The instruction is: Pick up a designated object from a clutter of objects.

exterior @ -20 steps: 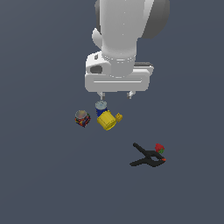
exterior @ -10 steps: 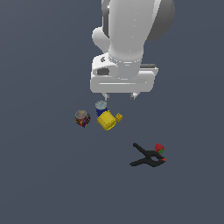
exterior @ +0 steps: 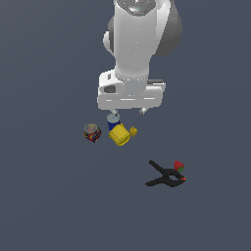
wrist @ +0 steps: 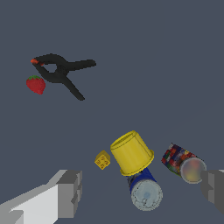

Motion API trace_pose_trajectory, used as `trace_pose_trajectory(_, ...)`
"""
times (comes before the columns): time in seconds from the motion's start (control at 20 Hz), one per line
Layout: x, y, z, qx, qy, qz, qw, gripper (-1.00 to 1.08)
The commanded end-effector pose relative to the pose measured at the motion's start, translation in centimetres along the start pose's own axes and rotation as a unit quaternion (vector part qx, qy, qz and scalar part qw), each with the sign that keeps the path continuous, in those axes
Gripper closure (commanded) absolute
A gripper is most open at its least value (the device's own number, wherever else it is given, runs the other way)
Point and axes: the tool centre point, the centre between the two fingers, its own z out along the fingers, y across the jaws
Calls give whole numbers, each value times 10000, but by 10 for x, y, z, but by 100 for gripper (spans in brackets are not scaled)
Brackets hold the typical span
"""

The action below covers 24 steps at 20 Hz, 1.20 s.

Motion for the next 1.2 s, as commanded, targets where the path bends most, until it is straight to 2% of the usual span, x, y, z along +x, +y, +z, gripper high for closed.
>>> trace_pose_trajectory(0.0,-7,7,14,11,7,-70,10000,-92)
trace_pose_trajectory(0.3,-35,26,58,44,40,-296,9995,-92)
trace_pose_trajectory(0.7,-86,48,115,83,94,-614,9980,-92)
trace_pose_trajectory(1.15,-131,58,152,102,138,-841,9963,-92)
